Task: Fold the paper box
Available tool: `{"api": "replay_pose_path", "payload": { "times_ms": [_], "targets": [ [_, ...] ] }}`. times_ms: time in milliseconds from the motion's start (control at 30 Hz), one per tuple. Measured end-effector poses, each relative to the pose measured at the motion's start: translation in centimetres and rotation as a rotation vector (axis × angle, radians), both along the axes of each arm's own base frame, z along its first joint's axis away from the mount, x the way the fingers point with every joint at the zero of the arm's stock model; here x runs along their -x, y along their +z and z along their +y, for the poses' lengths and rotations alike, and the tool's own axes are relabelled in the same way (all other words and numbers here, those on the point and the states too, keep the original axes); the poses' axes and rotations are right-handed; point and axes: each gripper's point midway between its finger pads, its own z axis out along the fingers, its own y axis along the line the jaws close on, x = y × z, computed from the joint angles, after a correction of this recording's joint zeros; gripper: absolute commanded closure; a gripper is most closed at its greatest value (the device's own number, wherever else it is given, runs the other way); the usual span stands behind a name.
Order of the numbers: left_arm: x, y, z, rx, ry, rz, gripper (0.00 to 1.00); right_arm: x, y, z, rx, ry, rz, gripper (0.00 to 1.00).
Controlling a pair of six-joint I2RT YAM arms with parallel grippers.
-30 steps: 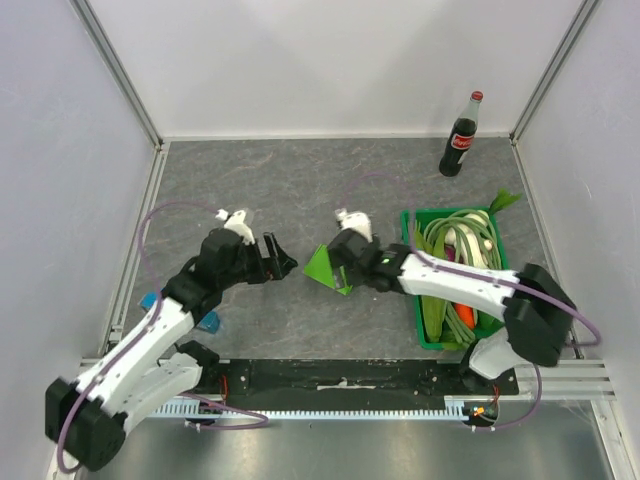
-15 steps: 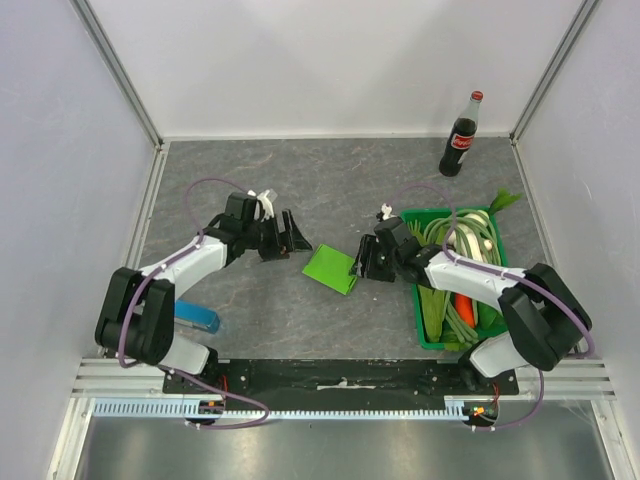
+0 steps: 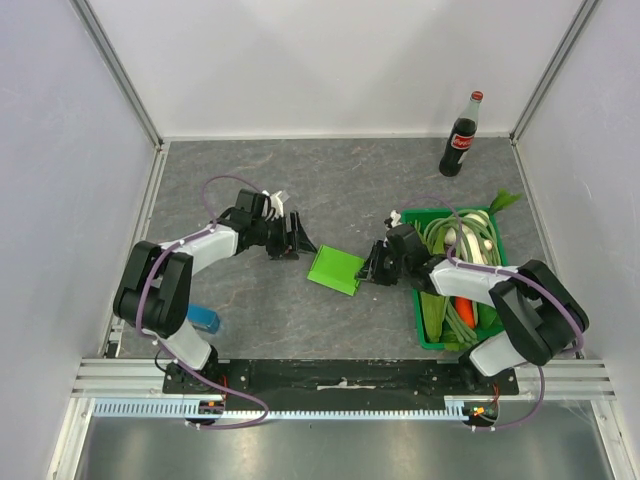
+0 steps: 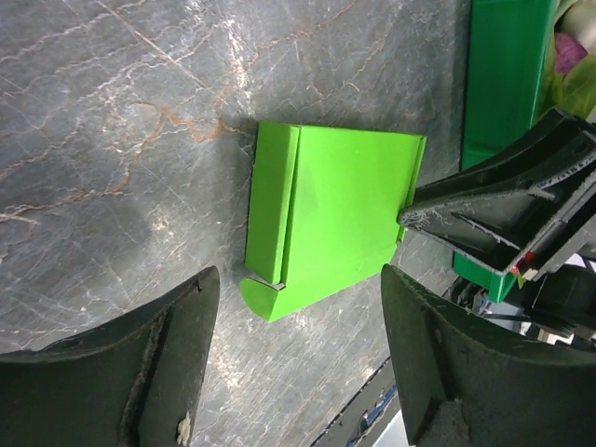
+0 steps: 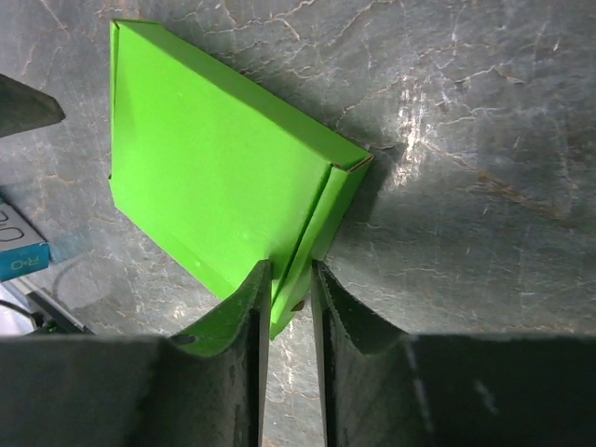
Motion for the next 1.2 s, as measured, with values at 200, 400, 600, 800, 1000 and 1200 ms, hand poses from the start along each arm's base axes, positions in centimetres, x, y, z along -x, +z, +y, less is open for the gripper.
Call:
{"api": "replay_pose_path", "payload": {
  "times_ms": [200,400,600,800,1000,1200],
  "targets": [
    [0.7,-0.2,-0.9,0.059,-0.045,0.003,0.23,-0.2,-0.1,-0.1,-0.092,-0.014,0.0,0.89],
    [1.9,-1.1,-1.4,0.079,-0.056,0.03,0.24,-0.3,-0.3,-0.4,-0.175,-0.025,0.013,0.97],
    [3.2,-1.9,-2.0,0.082,-0.059,0.046,0.24,-0.5,-0.4,-0.7,-0.21,-0.022,0.025,0.99],
    [3.6,-1.6,-3.3,0.118,-0.074,0.033,0.41,-0.5,-0.4,-0.4,-0.223,-0.001,0.02,0.97],
    [3.0,-0.7,-4.2,0.155,-0.06,0.011,0.64,-0.9,-0.3,-0.5,-0.188,0.041,0.002,0.81],
    [3.4,0.0,-4.1,0.182,-0.018,0.086,0.75,-0.8,1.6,-1.1,0.036,0.165,-0.074,0.24]
  ]
}}
